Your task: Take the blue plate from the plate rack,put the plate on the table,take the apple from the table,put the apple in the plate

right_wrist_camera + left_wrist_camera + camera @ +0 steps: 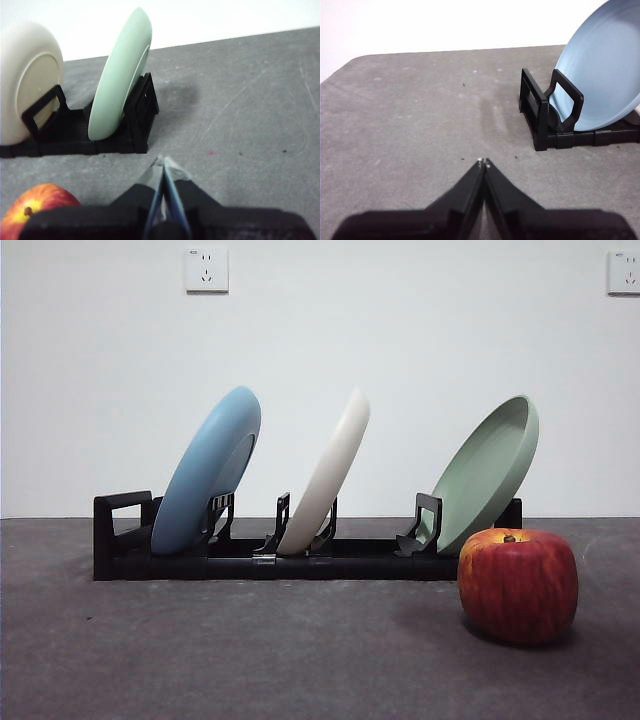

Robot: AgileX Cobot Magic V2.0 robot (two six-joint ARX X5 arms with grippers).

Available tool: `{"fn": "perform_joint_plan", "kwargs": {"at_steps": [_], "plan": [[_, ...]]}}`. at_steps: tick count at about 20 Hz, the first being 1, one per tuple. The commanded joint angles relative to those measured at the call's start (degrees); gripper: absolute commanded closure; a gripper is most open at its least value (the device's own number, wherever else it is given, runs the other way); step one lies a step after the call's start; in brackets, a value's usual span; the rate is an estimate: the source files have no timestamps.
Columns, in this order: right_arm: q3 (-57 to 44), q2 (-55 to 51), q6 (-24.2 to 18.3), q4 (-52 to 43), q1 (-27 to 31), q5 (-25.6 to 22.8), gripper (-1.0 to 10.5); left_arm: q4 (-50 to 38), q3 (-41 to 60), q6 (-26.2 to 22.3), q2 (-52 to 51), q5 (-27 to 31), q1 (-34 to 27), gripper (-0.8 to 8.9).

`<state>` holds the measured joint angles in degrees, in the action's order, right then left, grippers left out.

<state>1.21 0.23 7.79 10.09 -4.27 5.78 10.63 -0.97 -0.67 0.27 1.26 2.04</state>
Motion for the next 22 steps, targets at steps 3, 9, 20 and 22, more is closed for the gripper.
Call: {"fn": "perform_joint_plan", "kwargs": {"at_steps": [3,9,20,22], "plan": [[-0.5,0.2,5.1,0.7,-0.1,0.3,9.6,-0.7,0.7,1.7,-0.2,-3.3,-0.2,8.19],[2.7,2.8,10.0,5.1,-0.1,0.1,9.6,-0.6,-0.9,8.4,0.2,-4.4,-0.2,8.21],[20.2,22.6,11.6,8.8,-0.1,0.3,9.6,0.6,-15.3,12.5,16.7,-6.9,-0.2,8.21],[25.7,28.1,8.9,10.8,-0.1,1.3,9.6,1.3,-20.2,11.1,23.0,-9.9,-0.2,8.21]]}}
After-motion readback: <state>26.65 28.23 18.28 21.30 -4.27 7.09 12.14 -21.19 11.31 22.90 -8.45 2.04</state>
